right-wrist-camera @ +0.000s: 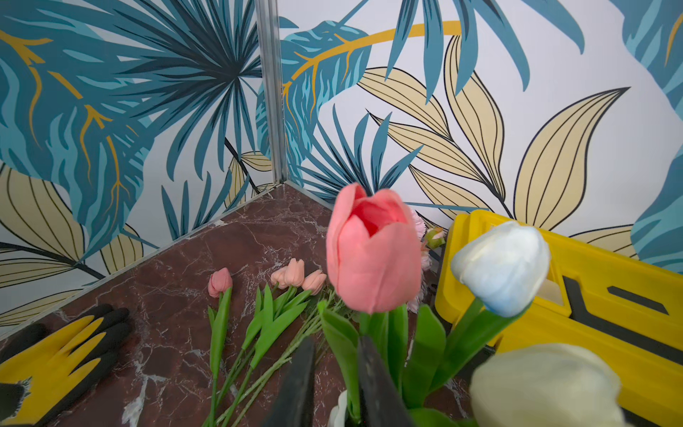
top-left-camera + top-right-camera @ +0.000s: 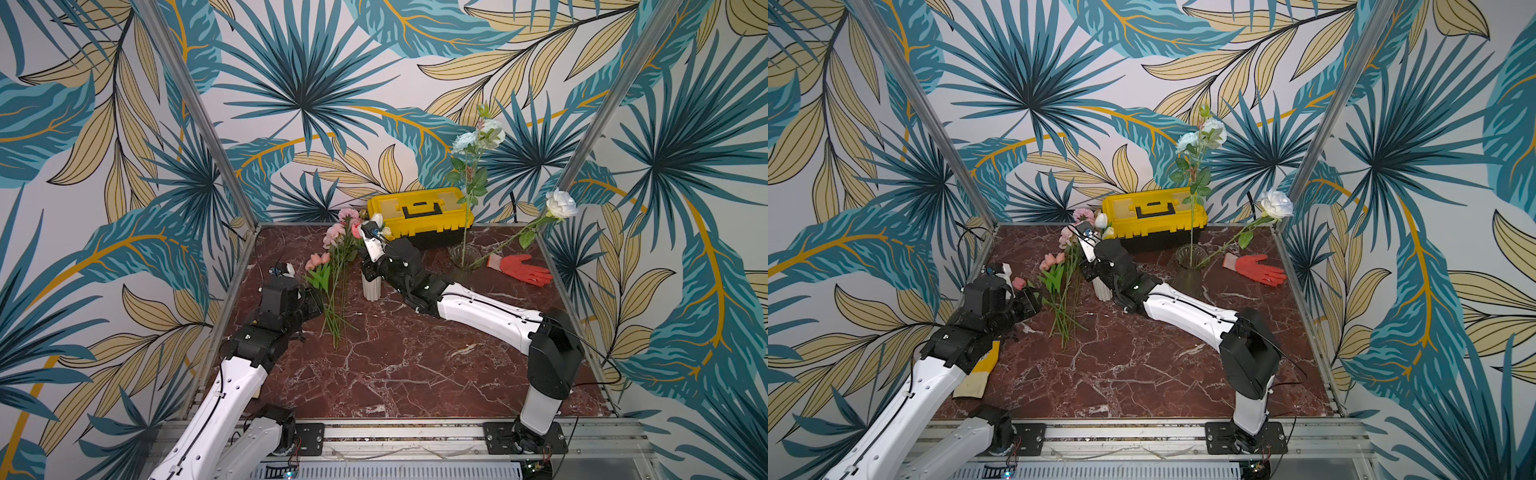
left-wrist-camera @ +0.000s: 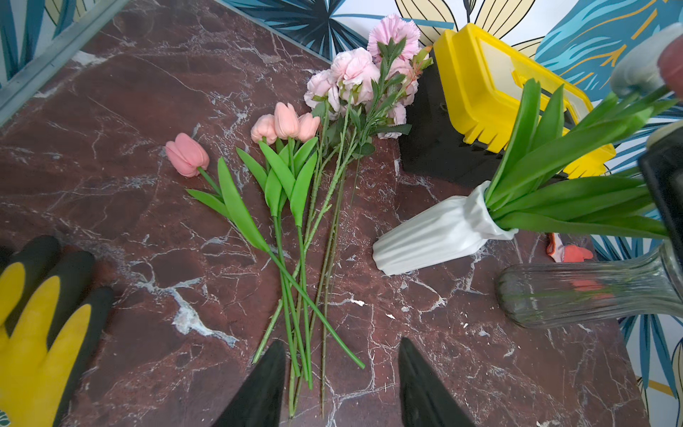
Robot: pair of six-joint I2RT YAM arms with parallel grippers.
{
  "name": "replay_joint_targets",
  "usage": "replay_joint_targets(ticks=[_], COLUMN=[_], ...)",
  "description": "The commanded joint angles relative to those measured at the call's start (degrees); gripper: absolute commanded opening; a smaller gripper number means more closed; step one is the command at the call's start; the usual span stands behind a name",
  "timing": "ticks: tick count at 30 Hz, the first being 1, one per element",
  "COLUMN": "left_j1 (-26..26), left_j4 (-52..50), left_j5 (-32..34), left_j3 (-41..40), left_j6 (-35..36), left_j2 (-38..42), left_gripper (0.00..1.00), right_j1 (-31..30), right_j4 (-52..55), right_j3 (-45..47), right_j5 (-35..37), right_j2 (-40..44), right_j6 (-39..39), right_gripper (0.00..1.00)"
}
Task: Pick out pink flowers from the vase
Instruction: Pick up the flower from the vase.
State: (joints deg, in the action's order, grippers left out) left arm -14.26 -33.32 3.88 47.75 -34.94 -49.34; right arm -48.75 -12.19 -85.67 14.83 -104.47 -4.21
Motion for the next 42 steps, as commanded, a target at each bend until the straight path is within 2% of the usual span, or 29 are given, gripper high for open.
replay_joint_targets(ticks=[1,30,36,42], left_j1=[-0.5,-0.68,-0.68,-0.72], left_j4=[0.63,0.87,1.04,1.68], left_j5=[1.22,1.44,1.58,1.21], left_j3=[-0.64,-1.34,-1.35,-1.6], left_j6=[1.08,2.61,2.98,3.53], left_j2=[1.12,2.65,2.76,2.85], left_gripper=[0.5,0.5,0.5,0.5], right_j1=[0.24,2.15,2.39,2.33], right_j4=[-1.84,-1.2,-1.7,-0.82], right_j3=[-1.79,-6.22,-5.57,-5.56], right_j5=[2.4,0.22,-0.53,-1.27], right_j2=[-1.53,-7.55,-7.43,-5.53], right_j6=[-0.71,2.34,2.45,1.1], right_gripper=[0.2,0.21,0.09,0.07])
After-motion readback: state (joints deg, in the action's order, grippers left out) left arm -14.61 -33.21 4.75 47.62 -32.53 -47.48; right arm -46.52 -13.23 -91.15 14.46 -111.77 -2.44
